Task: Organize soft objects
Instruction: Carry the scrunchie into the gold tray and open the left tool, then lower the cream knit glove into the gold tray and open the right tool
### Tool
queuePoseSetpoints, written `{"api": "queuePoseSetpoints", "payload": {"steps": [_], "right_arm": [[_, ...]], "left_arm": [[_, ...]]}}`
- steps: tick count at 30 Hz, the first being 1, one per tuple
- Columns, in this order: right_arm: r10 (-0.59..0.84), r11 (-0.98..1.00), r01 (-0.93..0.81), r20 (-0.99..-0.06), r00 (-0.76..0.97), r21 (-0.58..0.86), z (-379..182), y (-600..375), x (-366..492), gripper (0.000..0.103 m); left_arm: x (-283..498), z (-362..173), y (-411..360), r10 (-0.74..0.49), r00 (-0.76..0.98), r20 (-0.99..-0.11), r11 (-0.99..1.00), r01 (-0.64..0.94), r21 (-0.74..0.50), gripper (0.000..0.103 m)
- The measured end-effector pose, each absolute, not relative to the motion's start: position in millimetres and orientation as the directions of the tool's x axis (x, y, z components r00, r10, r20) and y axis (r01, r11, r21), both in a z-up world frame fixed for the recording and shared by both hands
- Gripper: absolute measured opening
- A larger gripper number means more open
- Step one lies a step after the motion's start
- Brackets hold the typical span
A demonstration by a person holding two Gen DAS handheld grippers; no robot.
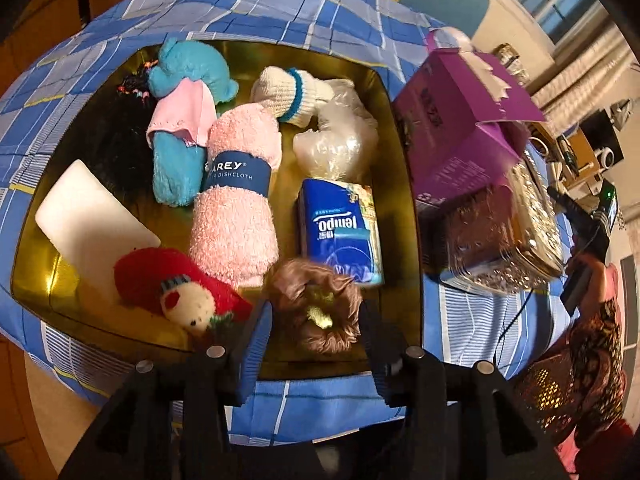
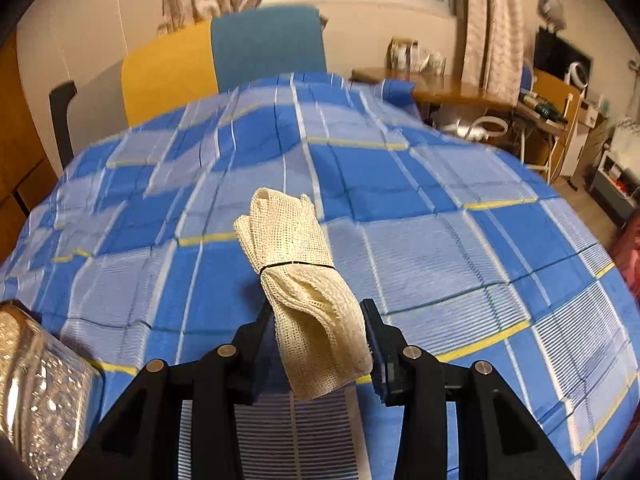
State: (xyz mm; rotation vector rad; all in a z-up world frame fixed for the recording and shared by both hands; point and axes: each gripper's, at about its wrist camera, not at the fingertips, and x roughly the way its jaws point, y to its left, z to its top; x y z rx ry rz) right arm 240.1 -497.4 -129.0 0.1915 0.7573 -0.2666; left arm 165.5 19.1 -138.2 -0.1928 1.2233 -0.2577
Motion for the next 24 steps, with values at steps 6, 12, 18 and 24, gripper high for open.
{"api": "queuePoseSetpoints", "payload": {"steps": [6,12,18,24], "right_arm": [[-0.185,0.941,0.308,-0.553,0.812,0.138,-80.5,-479.5,201.0,0.041],[-0.119,0.976,0.186,-0.439,0.890,0.111,-19.2,-416.6,170.4,0.041],[0.111,0.993,-0.090,-0.410,0.905,0.070,30.3,-300.4,165.9,0.043],[0.334,0.942,-0.301,-0.514,0.790,0.150,28.3,-179.1,186.6,0.043]], "left_arm": [[141.0,-121.1,33.1,-0.340,0.439,-0.832,0.940,0.124,-0.318,0.047],[130.3,-107.7,46.4,-0.368,0.542,-0.756,0.925,0.129,-0.358,0.047],[121.7,-94.9,54.9,-0.276,0.597,-0.753,0.958,0.112,-0.263,0.047],[111.2,-92.0,73.3,-0.187,0.633,-0.751,0.980,0.069,-0.187,0.047]]}}
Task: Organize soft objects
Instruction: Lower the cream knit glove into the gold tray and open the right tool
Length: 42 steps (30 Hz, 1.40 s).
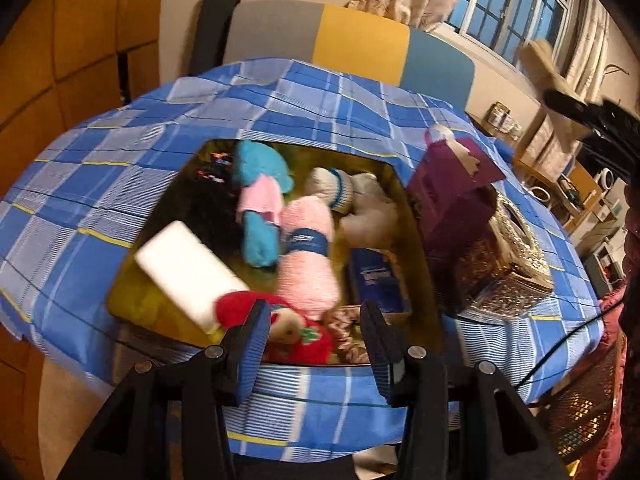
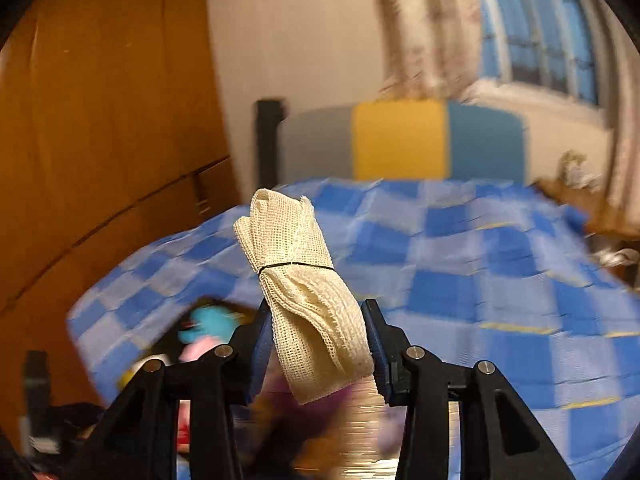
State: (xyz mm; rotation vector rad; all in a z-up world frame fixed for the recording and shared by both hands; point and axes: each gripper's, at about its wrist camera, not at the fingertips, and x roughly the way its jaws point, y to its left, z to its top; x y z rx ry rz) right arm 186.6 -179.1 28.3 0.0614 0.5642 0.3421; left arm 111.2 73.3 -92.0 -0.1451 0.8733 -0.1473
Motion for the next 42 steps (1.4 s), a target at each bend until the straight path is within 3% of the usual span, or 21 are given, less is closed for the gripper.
{"api": "queuePoseSetpoints", "payload": {"steps": [6,16,25,28,30,32,39,42], "right_arm": [[0.412,0.903,-0.391,-0.616,0.671,0.178,-11.1,-80.3,208.9,0.043],[0.451,0.813,-0.552,-0.798,0.399,0.183,-99.5,-0.3,225.0,0.044],[0.424,0.819,-0.536,-0.844,0.328,0.203,-142.0,32.0,239.4,0.049],[0.404,0.821,-0.544,-0.852,0.334,0.176,-141.6,34.0,236.6,0.057],[0.398,0.831,-0.536,-0.832,0.386,0.149,-131.0,26.8,227.4,0.077],[0.399,0.841,-0.524,-0.806,0.437,0.132,-120.0,16.7,216.6,0.087],[0.334,0.894,-0.445,-0.739,0.586,0.052,-82.6,-18.6,176.1,0.101],[0.307,0.917,-0.397,-0.724,0.618,0.050,-72.0,-29.3,161.3,0.103]], "left_arm": [[104.7,-93.5,99.7,-0.116,0.645,-0.756,0.989,0.006,-0.147,0.047],[92.7,-98.2,141.7,-0.003,0.656,-0.754,0.988,-0.114,-0.103,0.047],[89.6,-99.3,150.2,0.033,0.634,-0.772,0.983,-0.160,-0.089,0.047],[91.8,-99.5,146.5,0.044,0.603,-0.797,0.985,-0.158,-0.066,0.047],[91.2,-98.7,143.3,0.054,0.600,-0.798,0.986,-0.157,-0.051,0.047],[88.9,-96.1,138.8,0.058,0.614,-0.787,0.988,-0.149,-0.043,0.047],[85.7,-92.8,123.6,0.076,0.619,-0.781,0.989,-0.146,-0.019,0.047],[84.8,-89.7,120.1,0.055,0.608,-0.792,0.989,-0.143,-0.041,0.047]]}}
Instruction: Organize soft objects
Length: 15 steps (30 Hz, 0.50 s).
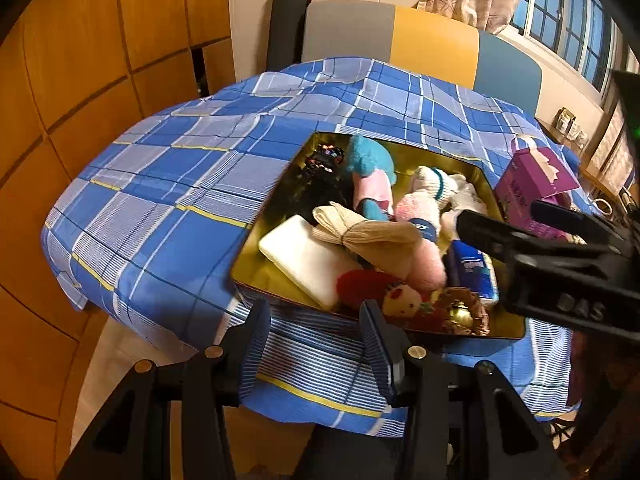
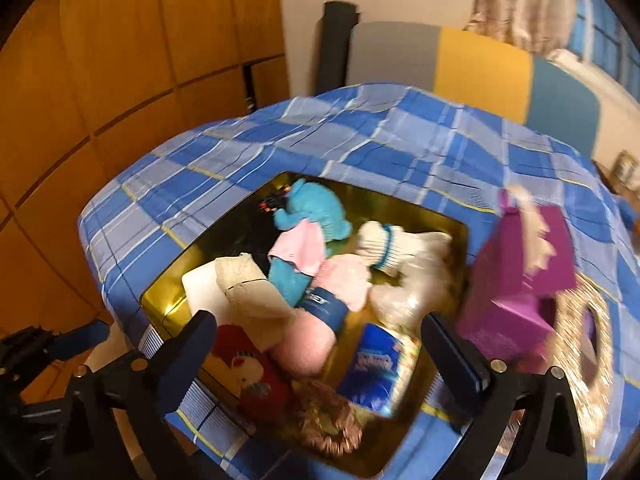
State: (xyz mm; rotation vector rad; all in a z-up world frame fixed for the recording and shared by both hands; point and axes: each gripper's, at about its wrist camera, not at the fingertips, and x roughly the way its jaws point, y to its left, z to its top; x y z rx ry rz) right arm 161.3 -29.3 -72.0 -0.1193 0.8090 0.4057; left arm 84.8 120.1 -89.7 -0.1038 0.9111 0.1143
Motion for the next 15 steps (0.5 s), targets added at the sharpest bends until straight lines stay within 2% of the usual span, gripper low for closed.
{"api": "queuePoseSetpoints", "payload": {"steps": [7,15], "right_arm": [[0.154,0.972,-0.235,-0.706,0.691,-0.017,-53.3,-49.4,125.0,0.103],[0.103,0.995,-0.084,-0.705,0.702,0.061,-39.4,-80.8,87.9,0.103]], "left_arm": [[76.8,-73.0,113.1,0.047,0.640,-0.767,0.988,-0.145,-0.061,0.047],[53.4,-51.6,94.0,0.083,0.711,-0.699,0.992,-0.124,-0.008,0.047]]}}
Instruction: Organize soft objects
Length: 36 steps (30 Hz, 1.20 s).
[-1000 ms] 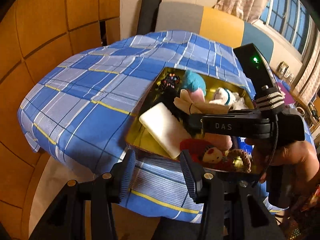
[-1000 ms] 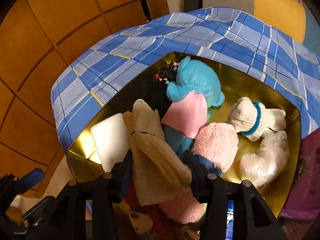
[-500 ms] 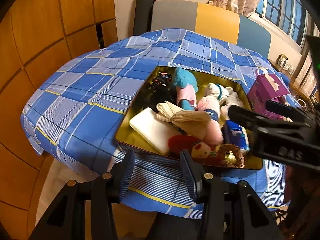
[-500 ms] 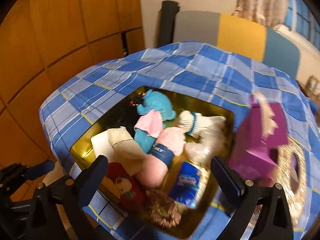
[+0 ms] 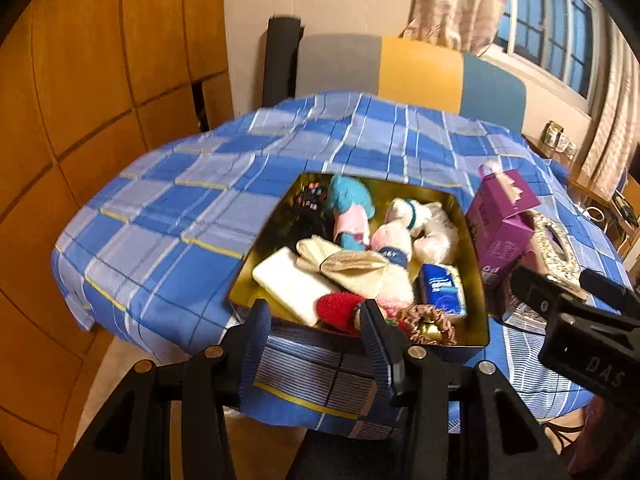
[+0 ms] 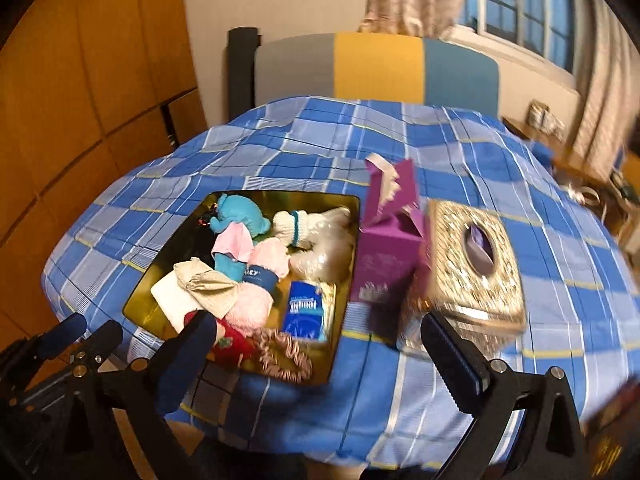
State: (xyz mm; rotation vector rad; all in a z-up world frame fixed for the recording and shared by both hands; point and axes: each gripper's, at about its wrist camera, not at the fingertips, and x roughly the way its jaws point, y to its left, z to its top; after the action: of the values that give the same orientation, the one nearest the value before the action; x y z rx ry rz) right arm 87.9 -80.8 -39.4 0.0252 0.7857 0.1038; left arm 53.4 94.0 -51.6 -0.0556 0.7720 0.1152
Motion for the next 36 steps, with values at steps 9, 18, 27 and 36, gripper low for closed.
{"api": "queuePoseSetpoints", "payload": {"steps": [9,18,27,36], "right_arm": [[0.049,0.998,-0.021,-0.660,0.749,0.051,-33.5,-94.4,55.1,0.103],[0.010,0.999,0.016,-0.672,0.740,0.033,-33.9,-97.1,48.3,0.103],[-0.001,1.000,0.019,-0.670,0.742,0.019,-32.6,-94.7,45.1,0.103],[-0.010,0.999,0.031,-0.669,0.743,0.019,-31.7,-96.3,45.2,0.103]], "left_arm": [[33.5,-40.4,82.3,0.023,0.719,-0.694,0.994,-0.088,-0.058,0.047],[26.5,-38.7,74.4,0.043,0.703,-0.709,0.995,-0.093,-0.032,0.047],[27.1,-38.6,76.9,0.037,0.691,-0.722,0.995,-0.094,-0.039,0.047],[27.0,-39.8,75.3,-0.002,0.684,-0.730,0.995,-0.072,-0.069,0.047]]}}
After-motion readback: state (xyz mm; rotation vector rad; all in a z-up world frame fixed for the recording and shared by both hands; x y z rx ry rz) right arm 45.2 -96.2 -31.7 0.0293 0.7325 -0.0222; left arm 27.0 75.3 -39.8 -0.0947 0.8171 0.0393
